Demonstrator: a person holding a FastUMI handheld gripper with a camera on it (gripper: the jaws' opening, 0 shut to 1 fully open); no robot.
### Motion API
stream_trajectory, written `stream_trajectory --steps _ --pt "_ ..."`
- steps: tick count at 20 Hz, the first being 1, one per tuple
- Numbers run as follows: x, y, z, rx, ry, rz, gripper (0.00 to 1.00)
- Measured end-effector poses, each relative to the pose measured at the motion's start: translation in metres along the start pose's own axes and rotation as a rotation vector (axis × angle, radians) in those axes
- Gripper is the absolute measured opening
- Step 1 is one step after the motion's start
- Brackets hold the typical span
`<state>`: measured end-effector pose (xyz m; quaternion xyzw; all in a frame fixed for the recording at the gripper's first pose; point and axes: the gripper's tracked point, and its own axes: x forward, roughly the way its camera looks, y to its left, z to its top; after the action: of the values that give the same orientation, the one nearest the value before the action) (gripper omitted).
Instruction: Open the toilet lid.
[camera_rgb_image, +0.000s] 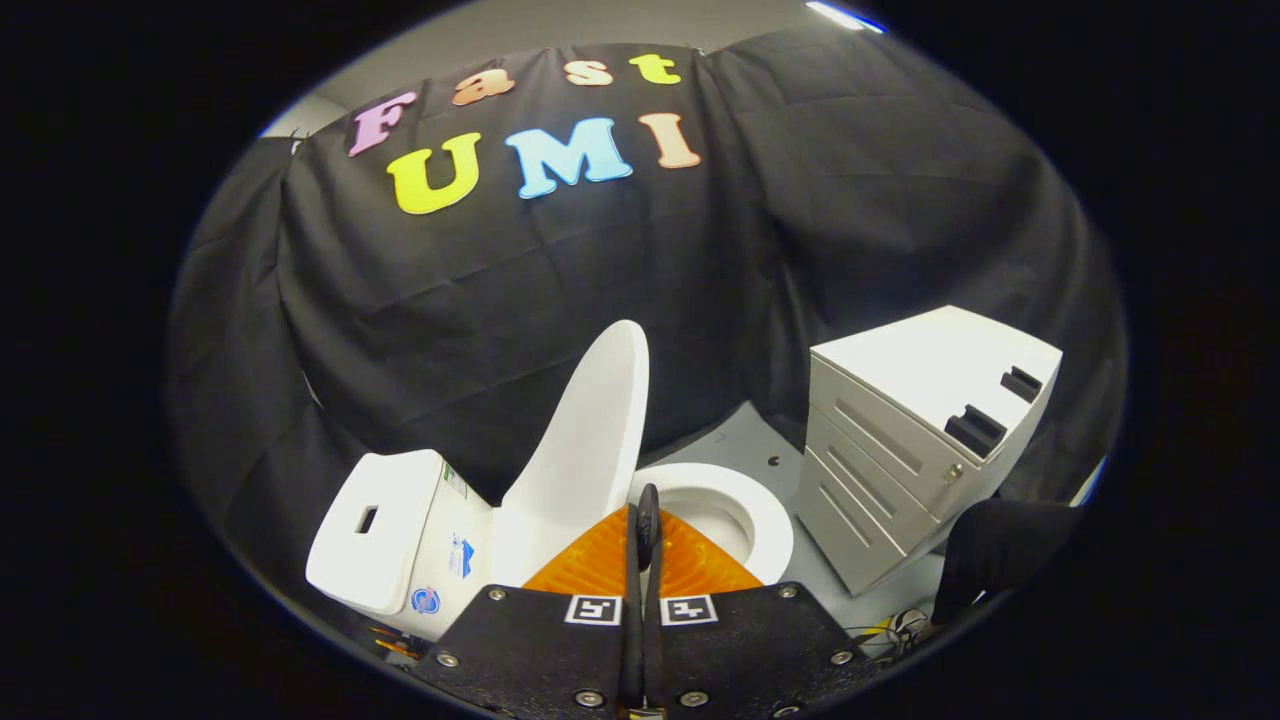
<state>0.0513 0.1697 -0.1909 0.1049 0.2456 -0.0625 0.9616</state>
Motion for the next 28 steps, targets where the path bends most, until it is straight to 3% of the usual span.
stream_trajectory --steps 14,28 --pt "-0.038 0.104 0.031 -0.266 -0.132 0.038 0.0" --pt "-0.064 0.203 0.034 -0.363 -0.189 0.13 0.0"
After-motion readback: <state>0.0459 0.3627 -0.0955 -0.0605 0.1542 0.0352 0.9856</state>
